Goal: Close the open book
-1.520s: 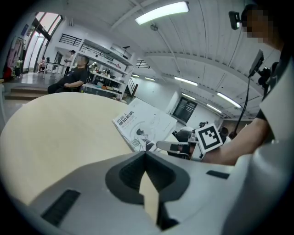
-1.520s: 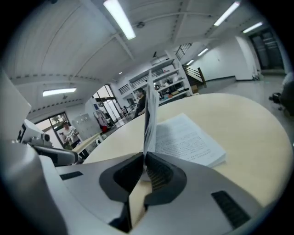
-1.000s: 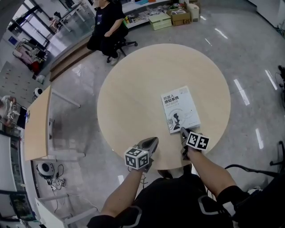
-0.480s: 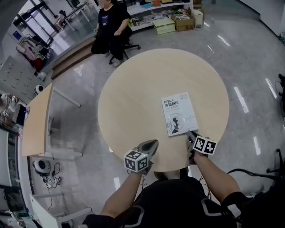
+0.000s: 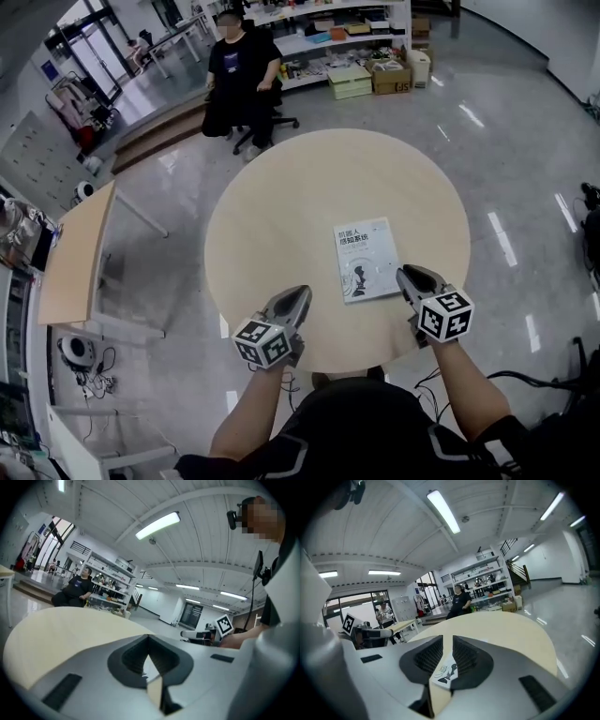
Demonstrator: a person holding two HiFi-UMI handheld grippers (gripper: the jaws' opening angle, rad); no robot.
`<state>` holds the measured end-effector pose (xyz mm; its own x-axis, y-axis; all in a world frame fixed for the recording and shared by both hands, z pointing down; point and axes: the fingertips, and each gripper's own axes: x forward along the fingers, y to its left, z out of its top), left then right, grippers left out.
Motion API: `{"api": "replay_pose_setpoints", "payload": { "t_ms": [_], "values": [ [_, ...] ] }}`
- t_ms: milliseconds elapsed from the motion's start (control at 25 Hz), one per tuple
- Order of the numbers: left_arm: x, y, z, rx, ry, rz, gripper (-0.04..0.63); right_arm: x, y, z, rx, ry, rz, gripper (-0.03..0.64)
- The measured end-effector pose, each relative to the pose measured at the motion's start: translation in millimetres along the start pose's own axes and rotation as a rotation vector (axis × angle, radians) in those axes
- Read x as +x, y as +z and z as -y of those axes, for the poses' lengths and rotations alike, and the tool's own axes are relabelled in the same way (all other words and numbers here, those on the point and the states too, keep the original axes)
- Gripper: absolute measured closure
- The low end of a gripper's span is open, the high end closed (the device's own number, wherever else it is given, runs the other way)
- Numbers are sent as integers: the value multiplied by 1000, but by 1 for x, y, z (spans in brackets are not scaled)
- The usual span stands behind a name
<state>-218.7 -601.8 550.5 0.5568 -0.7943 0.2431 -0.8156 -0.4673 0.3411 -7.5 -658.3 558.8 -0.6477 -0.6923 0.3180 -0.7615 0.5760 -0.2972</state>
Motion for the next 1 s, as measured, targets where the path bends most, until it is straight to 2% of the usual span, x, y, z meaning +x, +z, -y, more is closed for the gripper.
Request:
{"api": "replay_pose_setpoints", "payload": {
  "t_ms": [80,120,200,320,400,480,680,800,880,1000],
  "values": [
    [-3,18,11,19,-7,36,606,-10,21,-7,-78,-7,31,614],
    [-3,24,18,31,-15,48,606,-15,29,-10,-122,-16,41,618],
    [-2,30,30,49,-29,59,606,-21,39,-15,-177,-18,59,618],
    [-2,32,41,63,-36,64,606,-25,41,-23,-185,9,79,618],
    [-4,33,46,64,-28,67,606,-29,42,-24,-219,-9,70,618],
    [-9,30,51,58,-12,64,606,-35,43,-23,-268,-41,46,618],
    [-22,13,64,24,30,45,606,-48,46,-35,-338,4,44,618],
    [-36,11,74,33,29,62,606,-51,41,-31,-331,-34,52,618],
    [-51,7,80,56,33,67,606,-58,34,-42,-316,-13,66,618],
    [-81,8,86,67,74,86,606,-75,31,-68,-366,-8,81,618]
  ]
}}
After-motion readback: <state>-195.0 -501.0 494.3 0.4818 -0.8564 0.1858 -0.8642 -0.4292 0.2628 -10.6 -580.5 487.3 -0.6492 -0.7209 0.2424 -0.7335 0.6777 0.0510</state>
